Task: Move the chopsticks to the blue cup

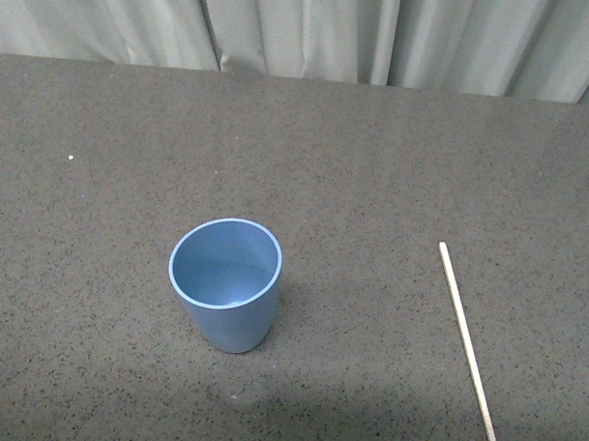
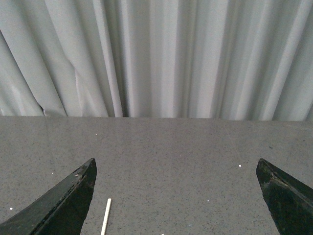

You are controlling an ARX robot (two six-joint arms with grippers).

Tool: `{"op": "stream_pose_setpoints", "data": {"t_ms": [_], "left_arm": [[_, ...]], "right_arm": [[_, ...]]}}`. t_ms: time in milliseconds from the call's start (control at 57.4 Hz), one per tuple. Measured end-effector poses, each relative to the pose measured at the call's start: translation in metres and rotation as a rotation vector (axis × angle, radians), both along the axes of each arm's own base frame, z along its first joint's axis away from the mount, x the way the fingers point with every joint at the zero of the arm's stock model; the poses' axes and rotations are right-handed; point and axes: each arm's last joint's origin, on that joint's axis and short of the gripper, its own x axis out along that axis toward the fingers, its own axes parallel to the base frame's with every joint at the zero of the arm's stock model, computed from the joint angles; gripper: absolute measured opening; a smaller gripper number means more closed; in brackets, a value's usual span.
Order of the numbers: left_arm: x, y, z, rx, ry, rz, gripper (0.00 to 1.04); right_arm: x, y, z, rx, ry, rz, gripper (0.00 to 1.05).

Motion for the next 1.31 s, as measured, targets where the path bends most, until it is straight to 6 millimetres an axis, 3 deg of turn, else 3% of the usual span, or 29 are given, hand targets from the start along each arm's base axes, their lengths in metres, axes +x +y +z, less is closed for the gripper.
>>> {"op": "stream_pose_setpoints", "data": {"t_ms": [1097, 1167, 1306], "left_arm": [[0.0, 0.0, 0.0, 0.0, 0.0, 0.0, 0.98], [0.0, 0.0, 0.0, 0.0, 0.0, 0.002, 0.98], [0.0, 0.0, 0.0, 0.0, 0.0, 0.0, 0.98]], "right_arm": [[0.001, 0.0, -0.001, -0.041, 0.024, -0.053, 0.95], [0.007, 0.001, 0.0, -0.154, 0.097, -0.138, 0.95], [0.038, 0.008, 0.002, -0.163, 0.271, -0.042, 0.95]]}}
